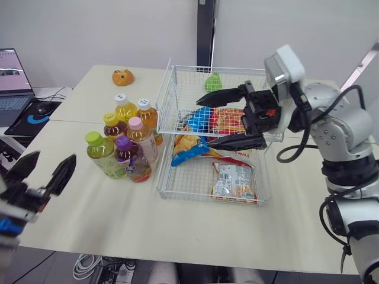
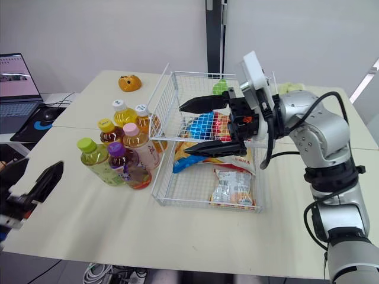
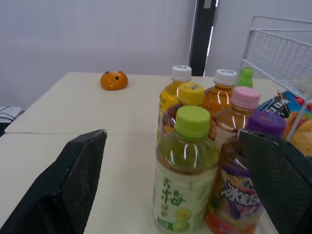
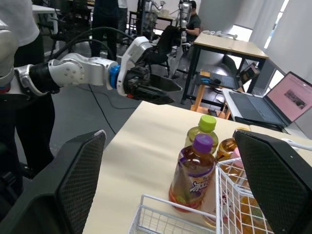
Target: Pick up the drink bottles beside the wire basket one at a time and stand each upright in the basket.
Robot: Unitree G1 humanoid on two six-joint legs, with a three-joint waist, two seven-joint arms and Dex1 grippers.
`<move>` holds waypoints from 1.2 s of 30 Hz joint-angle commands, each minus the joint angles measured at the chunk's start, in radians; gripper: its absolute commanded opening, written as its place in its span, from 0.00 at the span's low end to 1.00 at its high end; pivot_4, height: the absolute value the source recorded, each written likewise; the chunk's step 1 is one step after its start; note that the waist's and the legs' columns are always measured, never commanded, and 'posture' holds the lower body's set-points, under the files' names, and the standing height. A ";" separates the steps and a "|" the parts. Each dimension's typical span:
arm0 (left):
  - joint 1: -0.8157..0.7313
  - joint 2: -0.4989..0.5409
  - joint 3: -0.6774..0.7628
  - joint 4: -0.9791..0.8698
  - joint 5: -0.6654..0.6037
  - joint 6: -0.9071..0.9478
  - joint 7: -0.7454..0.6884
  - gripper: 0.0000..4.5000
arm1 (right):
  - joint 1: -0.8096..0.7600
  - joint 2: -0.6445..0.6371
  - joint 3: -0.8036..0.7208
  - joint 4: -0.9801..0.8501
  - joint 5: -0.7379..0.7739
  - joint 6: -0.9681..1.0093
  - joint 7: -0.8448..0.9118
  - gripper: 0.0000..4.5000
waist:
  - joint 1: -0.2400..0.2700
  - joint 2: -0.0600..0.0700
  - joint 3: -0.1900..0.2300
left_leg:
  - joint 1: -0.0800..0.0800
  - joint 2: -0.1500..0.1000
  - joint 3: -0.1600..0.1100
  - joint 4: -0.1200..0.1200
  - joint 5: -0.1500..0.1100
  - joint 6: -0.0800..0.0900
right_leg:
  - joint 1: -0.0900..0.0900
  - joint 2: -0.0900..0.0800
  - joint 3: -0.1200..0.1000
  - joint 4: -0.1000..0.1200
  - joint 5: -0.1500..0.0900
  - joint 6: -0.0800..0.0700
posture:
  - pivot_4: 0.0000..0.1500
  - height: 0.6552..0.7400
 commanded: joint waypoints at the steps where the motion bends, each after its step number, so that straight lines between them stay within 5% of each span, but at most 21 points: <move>1: -0.118 0.043 -0.097 0.099 0.065 0.004 0.005 1.00 | 0.016 -0.033 -0.068 -0.084 0.016 0.029 -0.064 1.00 | -0.002 0.000 0.000 | 0.000 0.000 0.000 0.000 0.001 -0.001 | 0.000 0.000 0.000 -0.001 0.000 0.000 | 1.00 1.00; 14: -0.393 0.059 -0.305 0.296 0.232 -0.034 -0.064 1.00 | 0.090 -0.090 -0.149 -0.233 0.066 0.127 -0.209 1.00 | -0.006 0.000 0.001 | -0.003 0.001 -0.002 -0.002 0.003 -0.005 | 0.000 0.000 -0.004 -0.005 0.000 0.000 | 1.00 1.00; 17: -0.393 0.059 -0.304 0.300 0.243 -0.036 -0.078 0.87 | 0.096 -0.096 -0.154 -0.242 0.070 0.133 -0.220 1.00 | -0.006 0.000 0.001 | -0.004 0.001 -0.003 -0.002 0.003 -0.005 | 0.000 0.000 -0.005 -0.006 0.000 0.000 | 1.00 1.00; 25: -0.358 0.060 -0.293 0.275 0.252 -0.023 -0.107 0.33 | 0.097 -0.095 -0.155 -0.247 0.081 0.133 -0.232 1.00 | -0.005 0.000 0.001 | -0.007 0.001 -0.005 -0.002 0.003 -0.005 | -0.001 0.000 -0.007 -0.007 0.000 0.000 | 1.00 1.00; 31: -0.317 0.060 -0.236 0.227 0.224 -0.001 -0.097 0.31 | 0.094 -0.093 -0.144 -0.237 0.088 0.124 -0.231 1.00 | -0.009 0.000 0.001 | -0.007 0.001 -0.005 -0.002 0.003 -0.005 | -0.001 0.000 -0.007 -0.008 0.000 0.000 | 1.00 1.00; 36: -0.321 0.150 -0.078 0.193 0.067 0.120 -0.119 0.31 | 0.080 -0.078 -0.133 -0.212 0.086 0.108 -0.221 1.00 | -0.023 0.000 0.001 | -0.009 0.001 -0.007 -0.003 0.003 -0.005 | -0.001 0.000 -0.009 -0.011 0.000 0.000 | 1.00 1.00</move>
